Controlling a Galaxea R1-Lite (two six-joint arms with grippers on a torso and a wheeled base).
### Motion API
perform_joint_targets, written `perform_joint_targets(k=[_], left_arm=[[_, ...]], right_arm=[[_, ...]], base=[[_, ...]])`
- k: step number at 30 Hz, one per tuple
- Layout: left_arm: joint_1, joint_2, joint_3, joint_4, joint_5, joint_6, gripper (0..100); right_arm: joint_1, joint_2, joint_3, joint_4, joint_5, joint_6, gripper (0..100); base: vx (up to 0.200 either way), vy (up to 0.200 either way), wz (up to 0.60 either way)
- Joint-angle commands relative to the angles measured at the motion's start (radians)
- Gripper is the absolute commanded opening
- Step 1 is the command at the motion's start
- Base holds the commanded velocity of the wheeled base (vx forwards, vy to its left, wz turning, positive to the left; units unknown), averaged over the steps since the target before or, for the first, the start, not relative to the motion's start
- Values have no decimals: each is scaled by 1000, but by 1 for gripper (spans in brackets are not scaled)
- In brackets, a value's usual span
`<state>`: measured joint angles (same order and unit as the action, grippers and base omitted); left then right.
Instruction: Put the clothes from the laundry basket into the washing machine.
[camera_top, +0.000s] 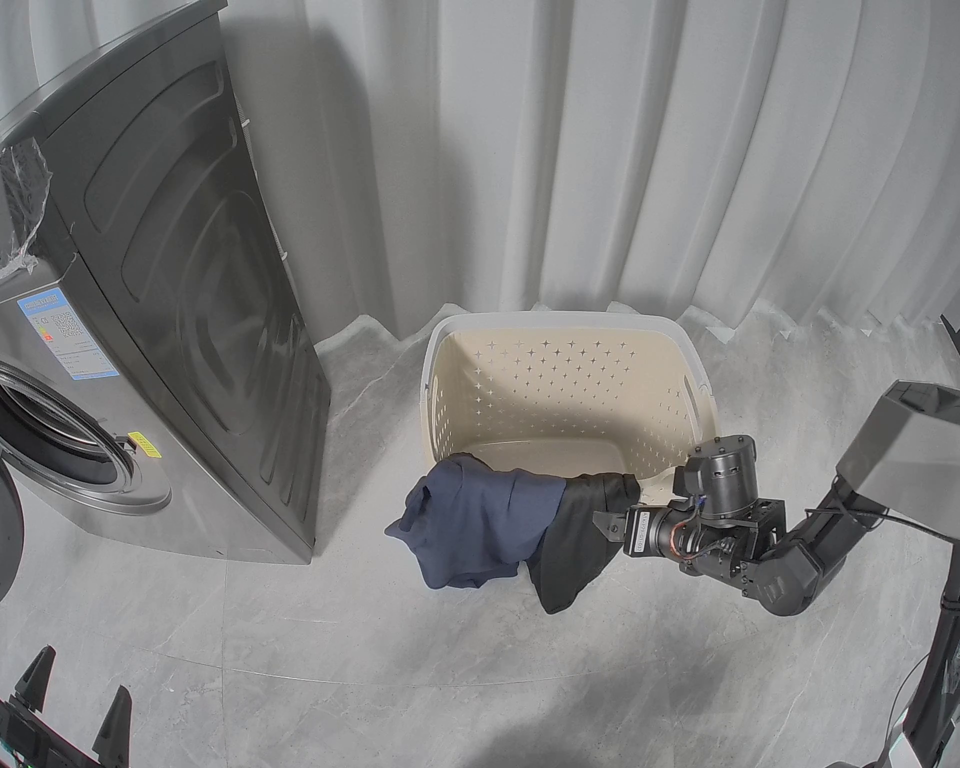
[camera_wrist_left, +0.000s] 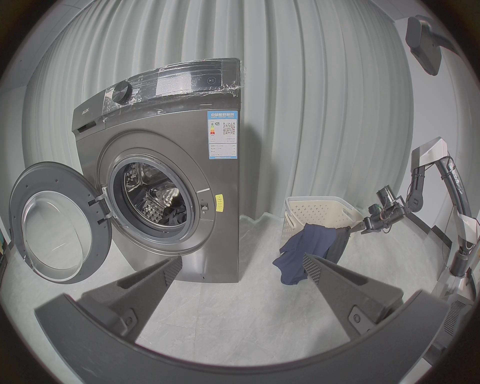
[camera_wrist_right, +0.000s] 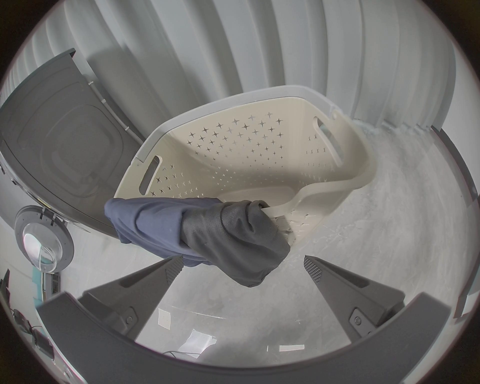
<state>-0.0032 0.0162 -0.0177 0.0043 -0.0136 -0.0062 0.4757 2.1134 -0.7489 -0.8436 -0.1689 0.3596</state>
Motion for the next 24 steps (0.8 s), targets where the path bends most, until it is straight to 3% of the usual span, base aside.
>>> perform_joint_targets(k=[1, 24], left_arm=[[0, -16, 16, 0, 0, 0, 100], [0, -16, 16, 0, 0, -3, 100]], right_arm=[[1, 91, -58, -5, 0, -1, 100], [-9, 269, -268, -6, 0, -5, 100]], base=[[0, 0, 0], [0, 0, 0]])
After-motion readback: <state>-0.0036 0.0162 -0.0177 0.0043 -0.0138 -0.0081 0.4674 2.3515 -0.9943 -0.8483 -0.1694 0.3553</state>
